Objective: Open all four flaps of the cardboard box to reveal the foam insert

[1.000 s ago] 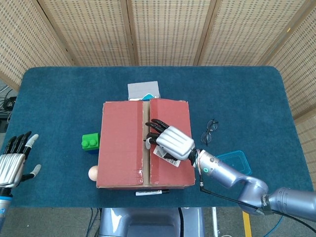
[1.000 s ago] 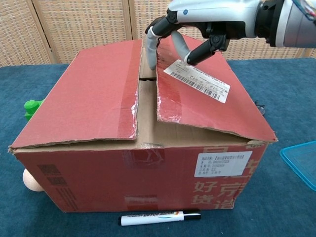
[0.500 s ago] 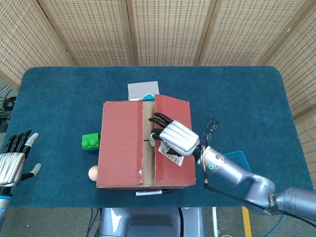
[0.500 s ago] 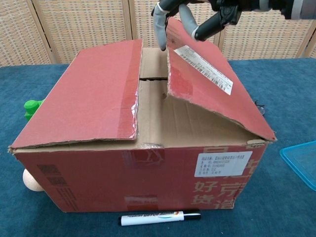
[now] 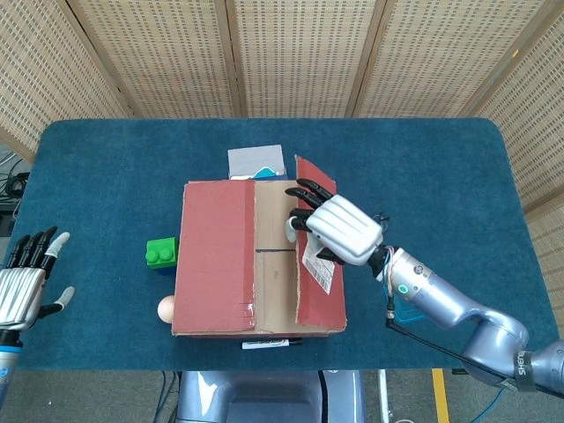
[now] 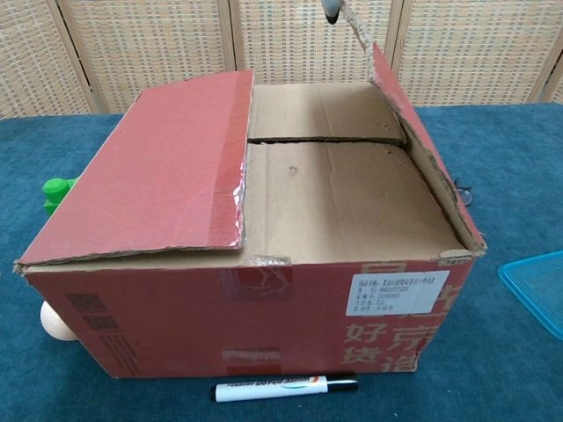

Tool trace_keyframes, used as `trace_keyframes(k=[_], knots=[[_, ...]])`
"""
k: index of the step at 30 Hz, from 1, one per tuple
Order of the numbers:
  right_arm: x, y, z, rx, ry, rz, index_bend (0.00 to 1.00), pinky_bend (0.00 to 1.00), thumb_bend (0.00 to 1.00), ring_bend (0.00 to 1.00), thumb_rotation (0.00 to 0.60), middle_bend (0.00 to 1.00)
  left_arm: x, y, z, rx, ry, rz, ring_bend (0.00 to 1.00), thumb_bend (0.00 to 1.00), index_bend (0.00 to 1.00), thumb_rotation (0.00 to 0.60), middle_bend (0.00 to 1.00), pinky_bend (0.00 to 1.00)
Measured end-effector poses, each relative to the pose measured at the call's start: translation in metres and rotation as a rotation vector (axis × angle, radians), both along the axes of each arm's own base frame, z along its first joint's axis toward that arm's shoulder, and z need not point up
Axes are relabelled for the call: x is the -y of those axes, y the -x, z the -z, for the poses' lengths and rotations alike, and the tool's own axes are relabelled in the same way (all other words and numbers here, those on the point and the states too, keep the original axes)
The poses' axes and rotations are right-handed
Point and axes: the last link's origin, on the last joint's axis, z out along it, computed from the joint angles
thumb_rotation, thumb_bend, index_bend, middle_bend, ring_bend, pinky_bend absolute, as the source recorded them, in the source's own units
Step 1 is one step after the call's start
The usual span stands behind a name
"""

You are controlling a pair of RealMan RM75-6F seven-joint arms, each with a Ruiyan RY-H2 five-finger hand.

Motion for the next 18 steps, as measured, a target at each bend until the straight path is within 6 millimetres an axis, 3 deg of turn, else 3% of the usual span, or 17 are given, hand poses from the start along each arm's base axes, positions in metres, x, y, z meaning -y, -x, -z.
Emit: trace_keyframes(k=[18], knots=[[0.009,0.027,-0.04,-0.091,0.116,0.066,0.48,0.0,1.0,0.11,0.6,0.54,-0.001,-0.001,-0.002,-0.008,-0.008,0.002,0.0,0.31,0.06,0.6,0.0,0.0]])
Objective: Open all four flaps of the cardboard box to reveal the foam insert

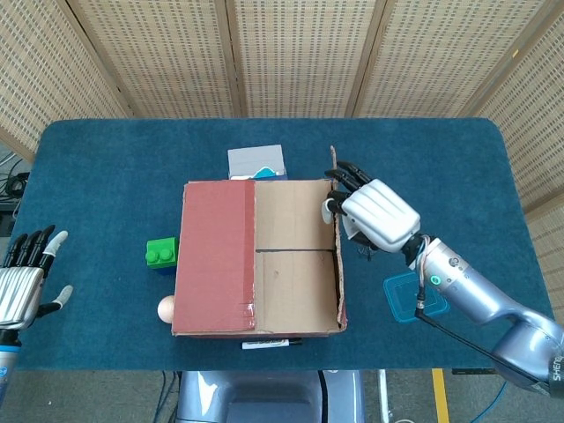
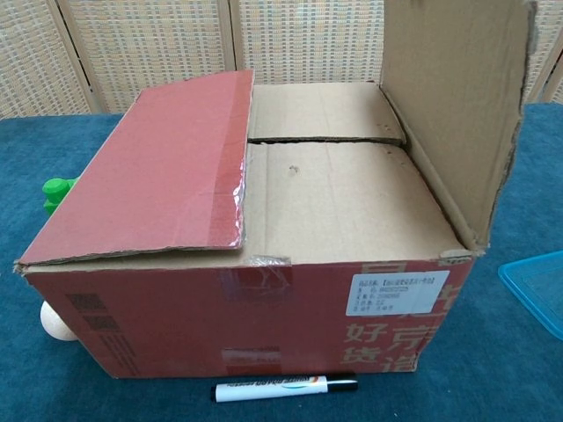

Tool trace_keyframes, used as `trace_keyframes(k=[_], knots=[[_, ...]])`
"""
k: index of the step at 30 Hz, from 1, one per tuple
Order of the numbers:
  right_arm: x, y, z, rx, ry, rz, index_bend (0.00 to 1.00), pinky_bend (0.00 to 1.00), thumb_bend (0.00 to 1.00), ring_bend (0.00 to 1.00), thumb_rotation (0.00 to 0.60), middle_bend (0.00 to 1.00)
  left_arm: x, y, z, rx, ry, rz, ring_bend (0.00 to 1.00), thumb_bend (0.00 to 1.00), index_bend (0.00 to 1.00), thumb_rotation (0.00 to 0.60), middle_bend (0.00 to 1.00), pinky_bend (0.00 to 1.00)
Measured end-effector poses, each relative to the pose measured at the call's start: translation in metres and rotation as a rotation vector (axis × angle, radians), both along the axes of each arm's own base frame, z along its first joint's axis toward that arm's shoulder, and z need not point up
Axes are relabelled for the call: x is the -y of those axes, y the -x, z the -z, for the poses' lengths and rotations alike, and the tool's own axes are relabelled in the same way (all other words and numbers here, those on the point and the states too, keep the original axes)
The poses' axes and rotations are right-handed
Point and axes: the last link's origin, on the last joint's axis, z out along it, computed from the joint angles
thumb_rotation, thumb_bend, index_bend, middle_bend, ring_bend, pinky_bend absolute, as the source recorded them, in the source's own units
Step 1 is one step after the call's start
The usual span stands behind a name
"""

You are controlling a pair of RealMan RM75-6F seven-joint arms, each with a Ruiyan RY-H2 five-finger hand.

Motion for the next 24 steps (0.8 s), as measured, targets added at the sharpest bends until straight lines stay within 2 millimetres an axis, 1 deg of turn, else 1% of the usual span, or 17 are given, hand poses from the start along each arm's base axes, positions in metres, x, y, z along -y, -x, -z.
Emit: trace_keyframes(k=[5,7,9,14,20,24], knots=[[0.0,0.007,-0.012,-0.018,0.032,0.013,0.48,0.0,1.0,0.11,0.6,0.54,-0.001,-0.001,0.001,-0.002,0.004,0.006,0.0,0.31,0.06,0.6,0.0,0.0],[0.0,0.015,-0.019,-0.04,0.061,0.022,0.48,0.0,1.0,0.11,0.6,0.54,-0.001,-0.002,0.001,-0.002,0.005,0.007,0.0,0.31,0.06,0.6,0.0,0.0],[0.0,0.02,-0.022,-0.053,0.079,0.025,0.48,0.0,1.0,0.11,0.6,0.54,0.0,-0.002,0.001,-0.001,0.003,0.005,0.0,0.31,0.06,0.6,0.0,0.0],[0.0,0.042,-0.033,-0.099,0.14,0.055,0.48,0.0,1.0,0.11,0.6,0.53,0.0,-0.001,0.003,-0.003,0.009,0.0,0.0,0.31,0.06,0.6,0.0,0.0],[0.0,0.062,-0.039,-0.137,0.158,0.103,0.48,0.0,1.0,0.11,0.6,0.51,0.0,-0.002,0.003,-0.003,0.009,0.0,0.0,0.31,0.06,0.6,0.0,0.0],[-0.001,0.072,-0.039,-0.147,0.159,0.124,0.47,0.0,1.0,0.11,0.6,0.45,0.0,-0.002,0.004,-0.003,0.013,0.003,0.0,0.31,0.06,0.6,0.0,0.0]])
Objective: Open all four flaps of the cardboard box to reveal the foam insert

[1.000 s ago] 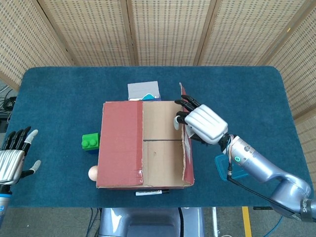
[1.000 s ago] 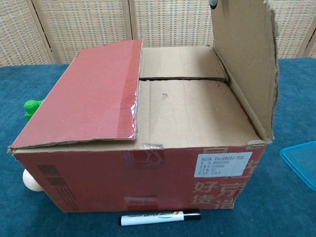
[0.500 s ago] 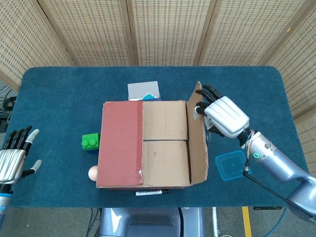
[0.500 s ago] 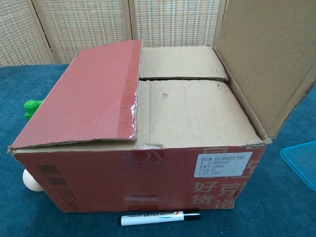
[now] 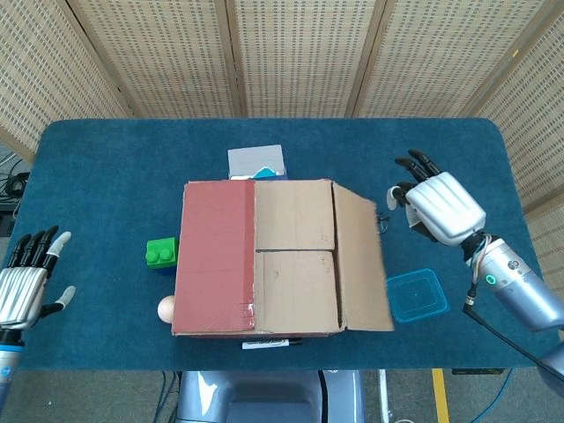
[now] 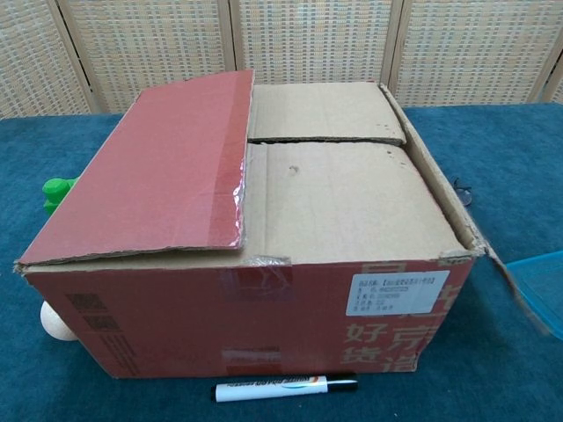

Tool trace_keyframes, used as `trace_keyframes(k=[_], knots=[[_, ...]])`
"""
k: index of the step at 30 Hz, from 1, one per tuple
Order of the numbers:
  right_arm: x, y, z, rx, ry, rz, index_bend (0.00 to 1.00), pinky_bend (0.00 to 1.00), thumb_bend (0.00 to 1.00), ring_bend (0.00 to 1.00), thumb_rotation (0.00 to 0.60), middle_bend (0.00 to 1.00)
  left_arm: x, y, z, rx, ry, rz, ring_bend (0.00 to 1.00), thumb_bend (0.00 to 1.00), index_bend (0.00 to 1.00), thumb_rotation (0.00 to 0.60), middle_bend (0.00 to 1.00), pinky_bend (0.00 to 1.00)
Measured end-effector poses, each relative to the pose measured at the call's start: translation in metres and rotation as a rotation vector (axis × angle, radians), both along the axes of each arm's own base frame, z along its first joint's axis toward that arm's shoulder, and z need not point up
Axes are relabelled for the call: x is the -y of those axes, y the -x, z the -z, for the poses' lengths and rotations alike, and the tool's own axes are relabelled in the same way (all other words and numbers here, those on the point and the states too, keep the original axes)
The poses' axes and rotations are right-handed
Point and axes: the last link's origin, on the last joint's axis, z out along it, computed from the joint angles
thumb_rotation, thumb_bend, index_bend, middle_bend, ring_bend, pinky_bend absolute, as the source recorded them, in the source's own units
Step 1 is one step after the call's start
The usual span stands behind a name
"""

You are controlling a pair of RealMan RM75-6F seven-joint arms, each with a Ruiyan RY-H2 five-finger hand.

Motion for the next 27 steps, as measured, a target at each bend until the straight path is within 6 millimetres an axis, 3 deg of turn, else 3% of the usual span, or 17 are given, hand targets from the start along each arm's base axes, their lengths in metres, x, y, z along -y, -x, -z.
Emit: trace_keyframes(k=[8,14,17,19,22,27], knots=[[-0.01,0.015,0.008,0.071,-0.002,0.021,0.26,0.0,0.94,0.01,0.6,0.21,-0.007,-0.008,-0.004,-0.002,0.024,0.055,0.0,0.3,0.06,0.6,0.0,0.0],[-0.023,0.027,0.018,0.102,0.026,0.042,0.06,0.0,0.86,0.0,0.6,0.03,-0.018,-0.019,-0.01,0.016,0.06,0.112,0.0,0.15,0.06,0.6,0.0,0.0],[-0.033,0.036,0.025,0.109,0.03,0.08,0.01,0.0,0.67,0.0,0.6,0.0,-0.025,-0.027,-0.012,0.045,0.071,0.153,0.0,0.08,0.06,0.6,0.0,0.0],[-0.038,0.042,0.029,0.113,0.036,0.108,0.0,0.0,0.47,0.0,0.6,0.0,-0.03,-0.032,-0.013,0.063,0.083,0.184,0.0,0.05,0.06,0.6,0.0,0.0],[-0.044,0.054,0.032,0.108,0.065,0.154,0.0,0.0,0.28,0.0,0.6,0.0,-0.04,-0.045,-0.013,0.078,0.118,0.245,0.0,0.02,0.06,0.6,0.0,0.0],[-0.052,0.069,0.035,0.087,0.157,0.201,0.0,0.0,0.16,0.0,0.6,0.0,-0.06,-0.068,-0.014,0.095,0.181,0.346,0.0,0.0,0.06,0.599,0.0,0.0]])
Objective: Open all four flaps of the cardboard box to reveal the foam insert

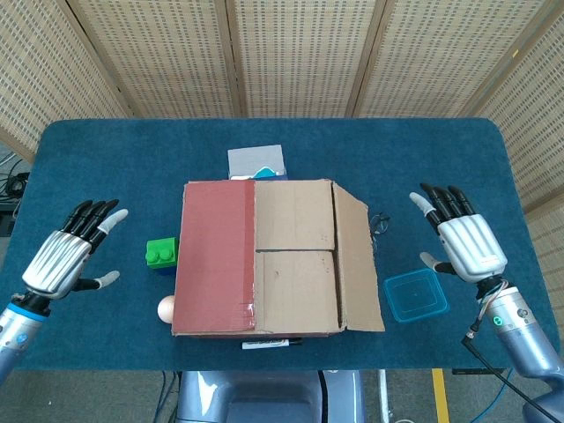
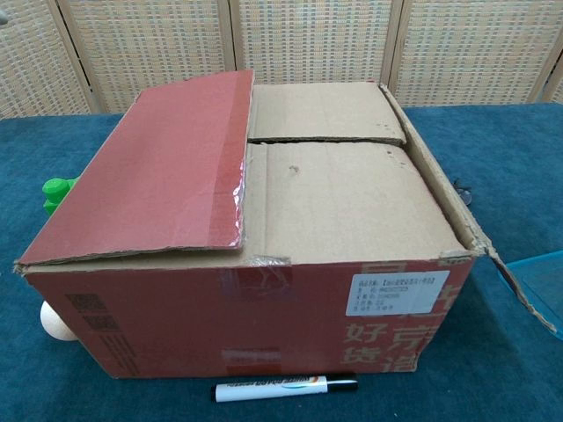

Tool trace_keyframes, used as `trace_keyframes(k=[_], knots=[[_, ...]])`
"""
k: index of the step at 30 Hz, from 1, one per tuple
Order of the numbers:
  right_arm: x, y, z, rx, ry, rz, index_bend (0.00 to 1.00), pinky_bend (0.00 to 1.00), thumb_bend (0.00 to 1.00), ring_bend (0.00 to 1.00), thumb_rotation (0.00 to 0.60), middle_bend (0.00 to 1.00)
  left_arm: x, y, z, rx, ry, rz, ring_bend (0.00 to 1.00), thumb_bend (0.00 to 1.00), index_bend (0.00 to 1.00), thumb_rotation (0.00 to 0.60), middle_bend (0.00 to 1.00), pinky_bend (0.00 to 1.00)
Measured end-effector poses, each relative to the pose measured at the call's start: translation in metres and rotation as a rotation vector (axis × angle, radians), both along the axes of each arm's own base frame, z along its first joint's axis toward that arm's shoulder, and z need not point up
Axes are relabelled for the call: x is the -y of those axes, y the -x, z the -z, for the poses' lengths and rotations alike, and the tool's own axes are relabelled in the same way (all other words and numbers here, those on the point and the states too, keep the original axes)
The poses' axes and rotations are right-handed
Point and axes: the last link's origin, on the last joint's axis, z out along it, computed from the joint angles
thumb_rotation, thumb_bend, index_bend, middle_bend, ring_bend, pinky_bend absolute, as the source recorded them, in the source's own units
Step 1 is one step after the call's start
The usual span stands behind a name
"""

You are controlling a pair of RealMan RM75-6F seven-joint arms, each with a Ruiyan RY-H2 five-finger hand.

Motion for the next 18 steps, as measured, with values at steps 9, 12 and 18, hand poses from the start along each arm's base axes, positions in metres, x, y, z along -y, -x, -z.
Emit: trace_keyframes(k=[9,12,18], knots=[[-0.019,0.025,0.001,-0.008,0.116,0.092,0.0,0.0,0.16,0.0,0.6,0.0,-0.021,-0.03,0.003,-0.007,0.075,0.099,0.0,0.04,0.06,0.249,0.0,0.0],[-0.025,0.036,0.001,-0.02,0.146,0.117,0.0,0.0,0.18,0.0,0.6,0.0,-0.029,-0.046,0.008,0.004,0.147,0.132,0.0,0.2,0.06,0.153,0.0,0.0],[-0.037,0.051,0.005,-0.012,0.182,0.157,0.0,0.0,0.18,0.0,0.6,0.0,-0.048,-0.086,0.021,0.007,0.326,0.209,0.0,0.6,0.06,0.082,0.0,0.0]])
